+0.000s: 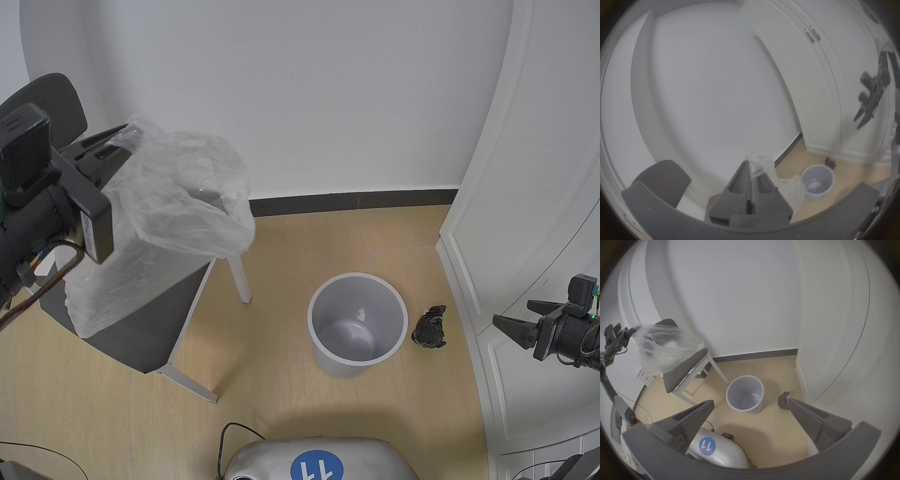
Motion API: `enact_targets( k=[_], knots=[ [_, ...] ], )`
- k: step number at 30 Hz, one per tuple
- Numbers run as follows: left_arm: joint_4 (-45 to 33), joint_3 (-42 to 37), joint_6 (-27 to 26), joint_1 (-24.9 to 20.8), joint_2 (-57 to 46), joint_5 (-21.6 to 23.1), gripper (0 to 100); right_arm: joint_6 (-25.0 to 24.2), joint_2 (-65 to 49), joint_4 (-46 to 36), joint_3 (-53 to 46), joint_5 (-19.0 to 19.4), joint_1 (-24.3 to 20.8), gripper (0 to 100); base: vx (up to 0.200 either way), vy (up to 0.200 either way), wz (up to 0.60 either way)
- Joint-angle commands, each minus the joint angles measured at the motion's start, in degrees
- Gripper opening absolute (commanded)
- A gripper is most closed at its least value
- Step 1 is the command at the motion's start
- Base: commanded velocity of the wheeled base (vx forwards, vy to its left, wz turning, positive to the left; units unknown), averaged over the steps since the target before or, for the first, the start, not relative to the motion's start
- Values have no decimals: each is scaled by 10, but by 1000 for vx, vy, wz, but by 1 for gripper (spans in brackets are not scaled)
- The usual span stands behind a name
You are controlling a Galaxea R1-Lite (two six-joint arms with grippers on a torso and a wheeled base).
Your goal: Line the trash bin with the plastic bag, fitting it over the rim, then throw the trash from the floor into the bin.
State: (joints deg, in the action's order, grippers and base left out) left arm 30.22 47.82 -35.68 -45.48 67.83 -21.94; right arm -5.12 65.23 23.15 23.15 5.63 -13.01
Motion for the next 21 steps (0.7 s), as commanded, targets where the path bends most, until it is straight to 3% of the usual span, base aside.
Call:
enact_targets(
  k=[1,13,21],
  knots=[
    [1,9,37,-62,15,28,0,-15,11,22,-3,13,-3,100,0,0,0],
    [2,12,57,-71,24,134,0,-91,62,108,-2,18,-14,100,0,0,0],
    [2,3,58,-99,35,161,0,-129,65,157,1,17,-14,100,0,0,0]
  ],
)
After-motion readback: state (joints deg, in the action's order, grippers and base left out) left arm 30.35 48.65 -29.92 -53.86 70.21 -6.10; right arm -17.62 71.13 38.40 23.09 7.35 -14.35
